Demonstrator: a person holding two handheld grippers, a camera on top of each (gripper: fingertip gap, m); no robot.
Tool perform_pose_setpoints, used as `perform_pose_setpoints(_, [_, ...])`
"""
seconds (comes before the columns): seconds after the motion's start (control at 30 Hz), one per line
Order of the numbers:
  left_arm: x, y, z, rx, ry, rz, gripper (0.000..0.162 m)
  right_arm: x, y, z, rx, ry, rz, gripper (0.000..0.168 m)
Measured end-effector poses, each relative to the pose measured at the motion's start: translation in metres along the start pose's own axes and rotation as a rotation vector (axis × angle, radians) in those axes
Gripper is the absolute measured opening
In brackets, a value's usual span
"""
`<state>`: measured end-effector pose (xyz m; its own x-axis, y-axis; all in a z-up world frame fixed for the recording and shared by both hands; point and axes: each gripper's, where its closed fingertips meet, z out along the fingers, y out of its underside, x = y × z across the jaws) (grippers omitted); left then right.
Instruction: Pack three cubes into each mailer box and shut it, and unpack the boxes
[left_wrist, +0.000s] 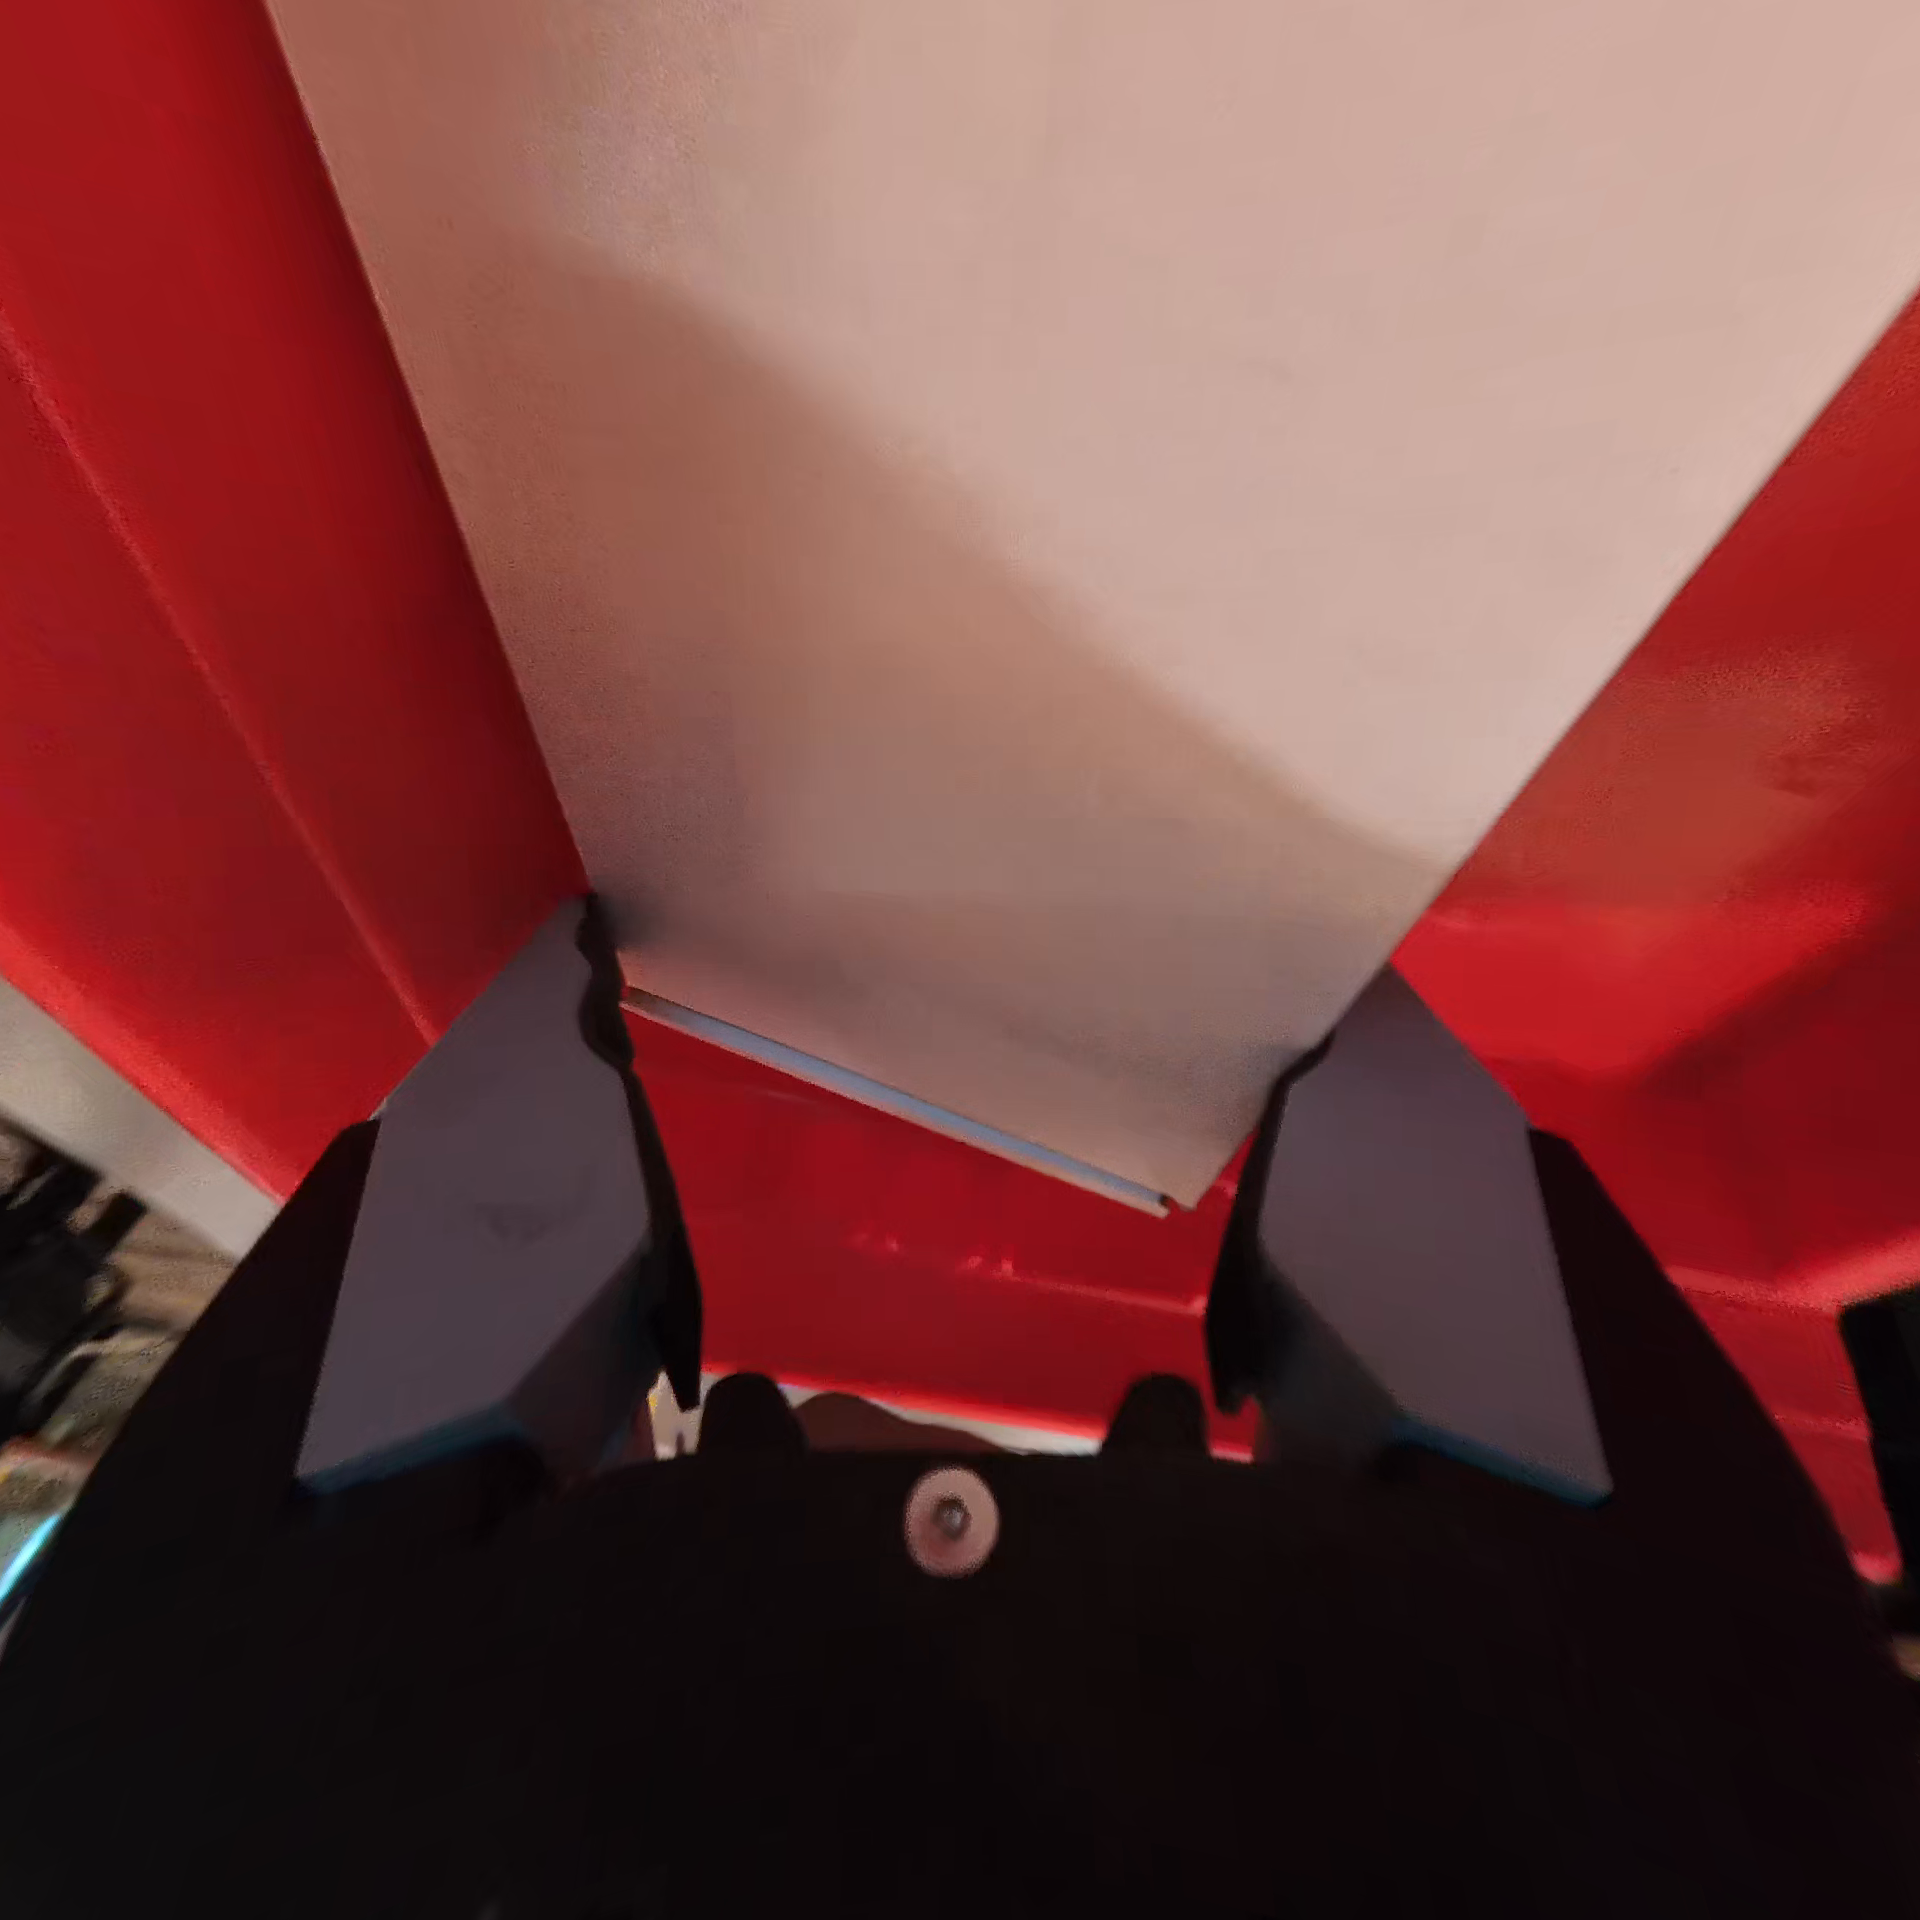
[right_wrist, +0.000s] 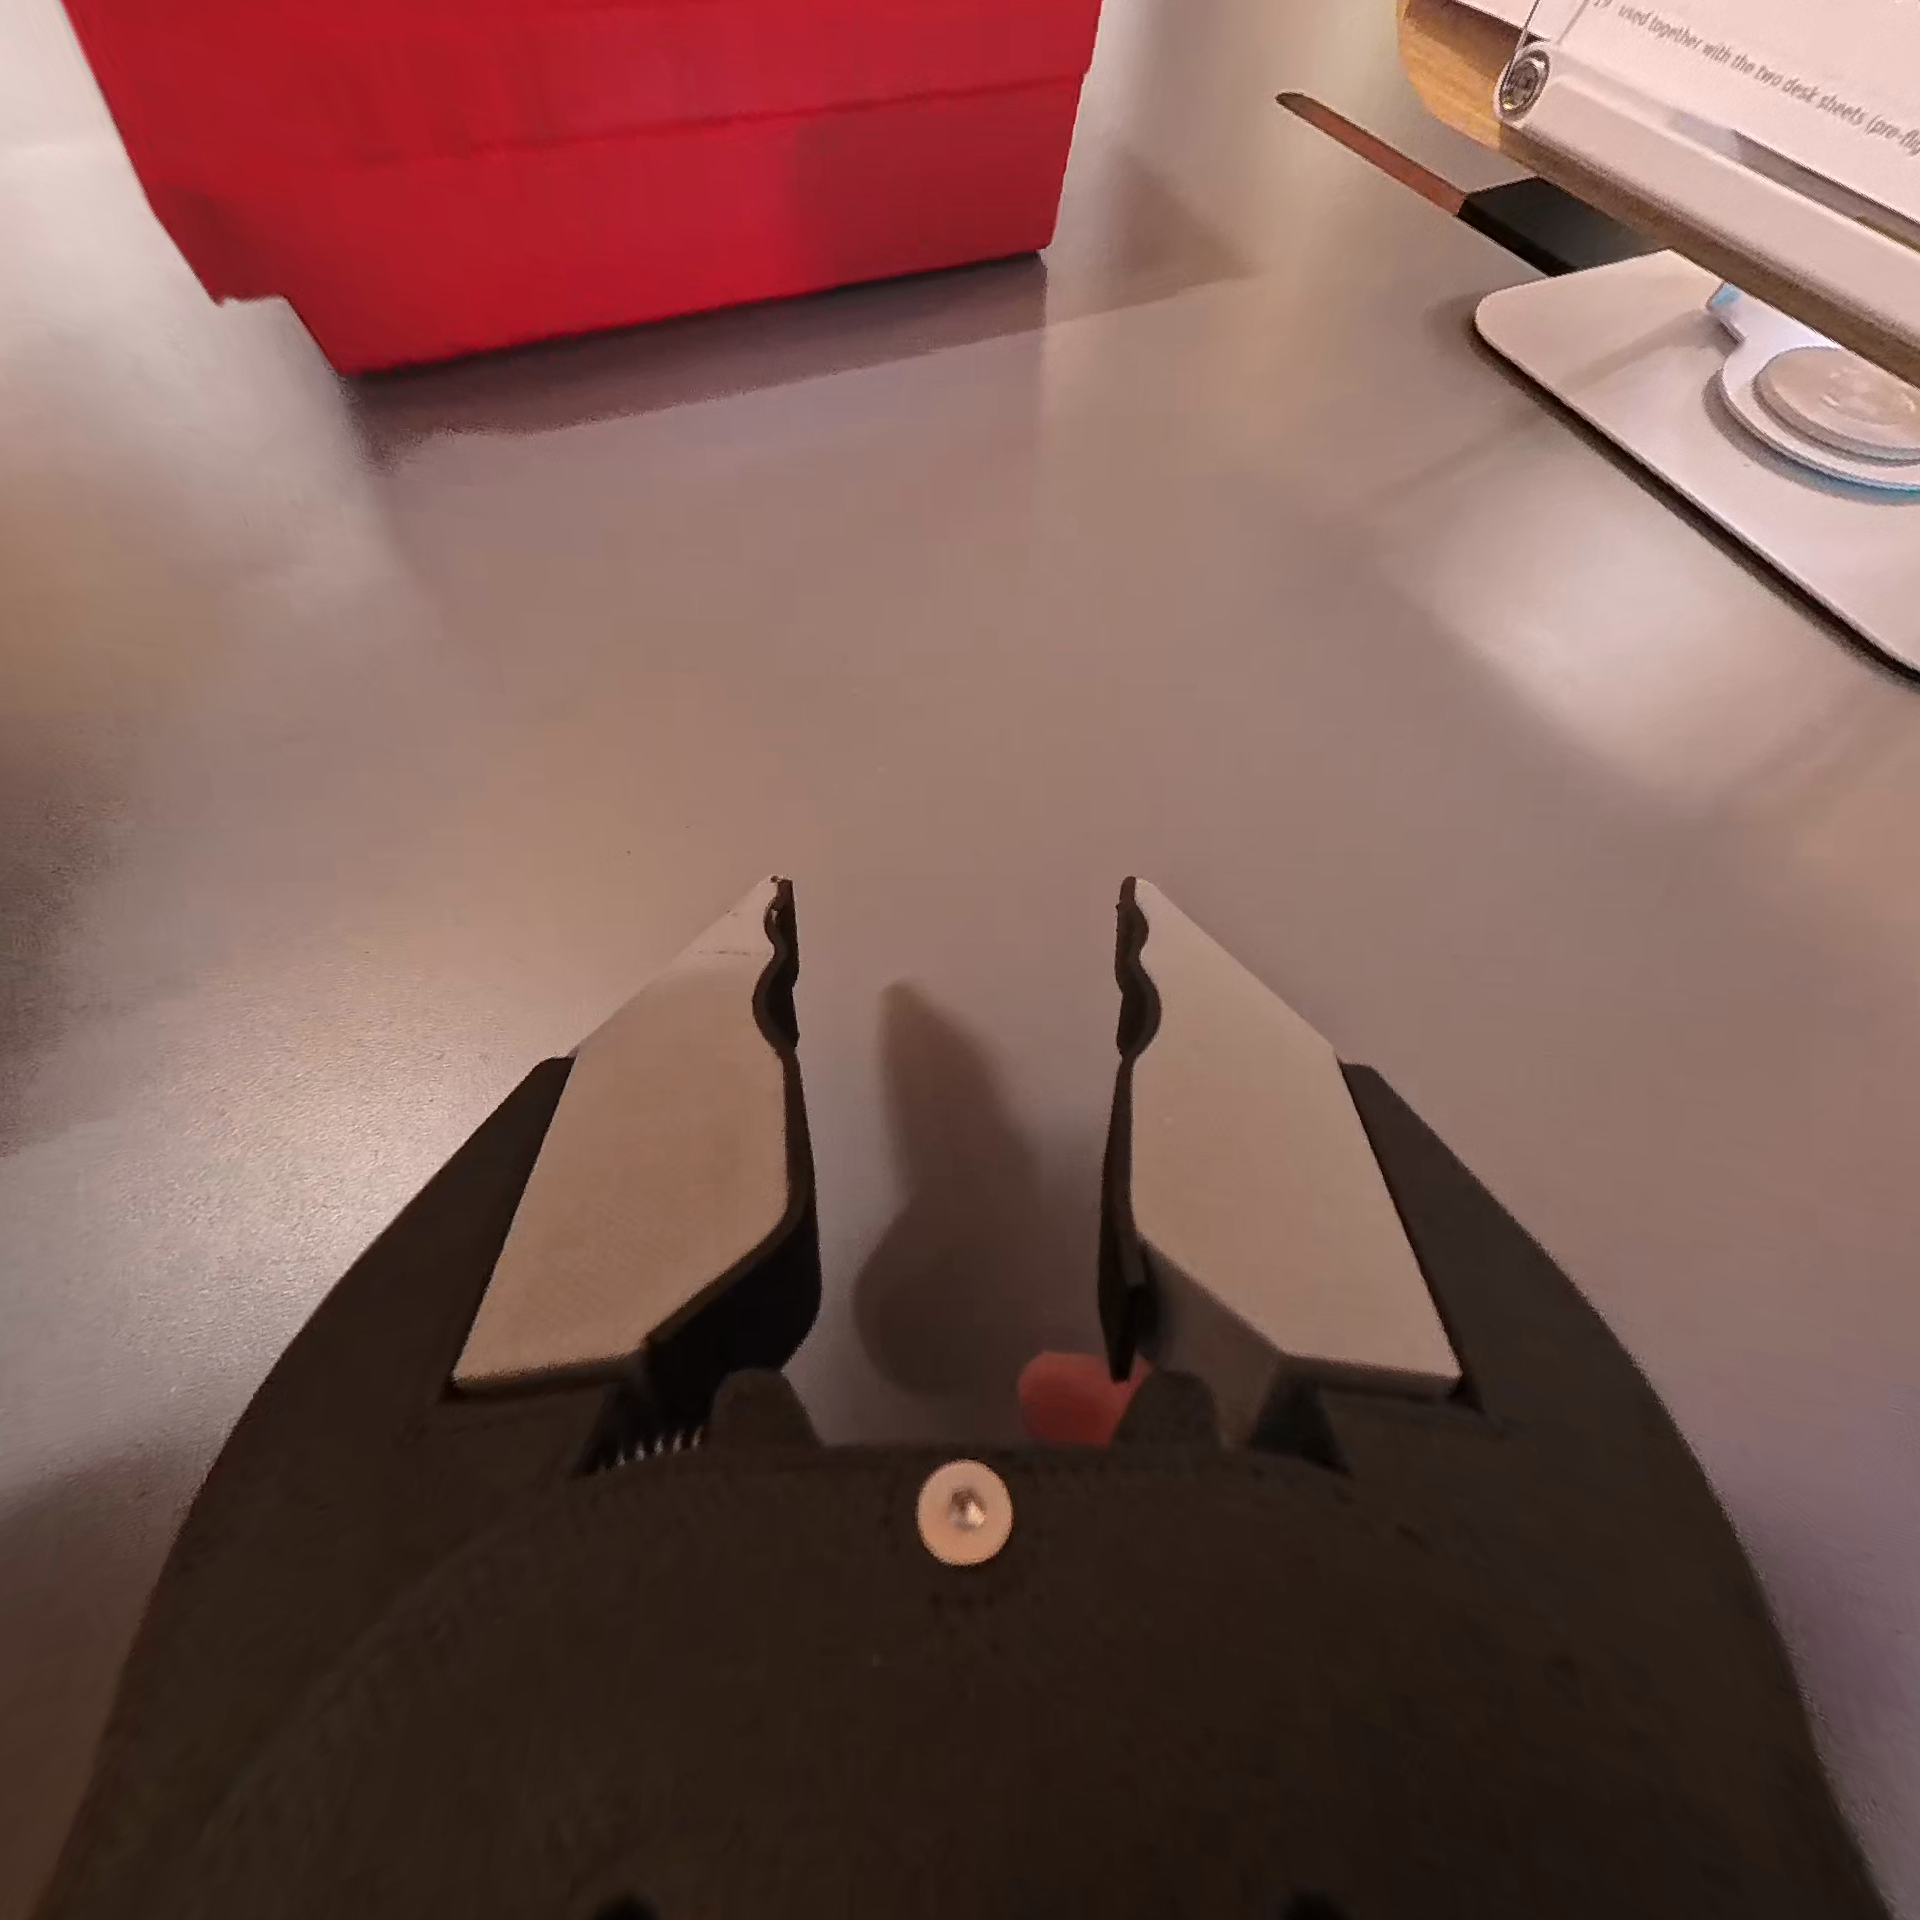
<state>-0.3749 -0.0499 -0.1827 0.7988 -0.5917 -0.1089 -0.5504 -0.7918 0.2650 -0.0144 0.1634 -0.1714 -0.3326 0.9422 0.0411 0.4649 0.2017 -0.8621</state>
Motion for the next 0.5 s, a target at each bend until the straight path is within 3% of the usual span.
perform_pose_setpoints(0.2, [0.057, 0.008, -0.032, -0.015, 0.600, -0.170, 0.126, -0.003, 0.001, -0.001, -0.003, -0.026, 0.011, 0.059])
perform_pose_setpoints(0.5, [0.047, -0.010, -0.047, 0.087, 0.763, -0.173, 0.126, -0.008, 0.003, 0.001, -0.020, -0.079, 0.026, 0.059])
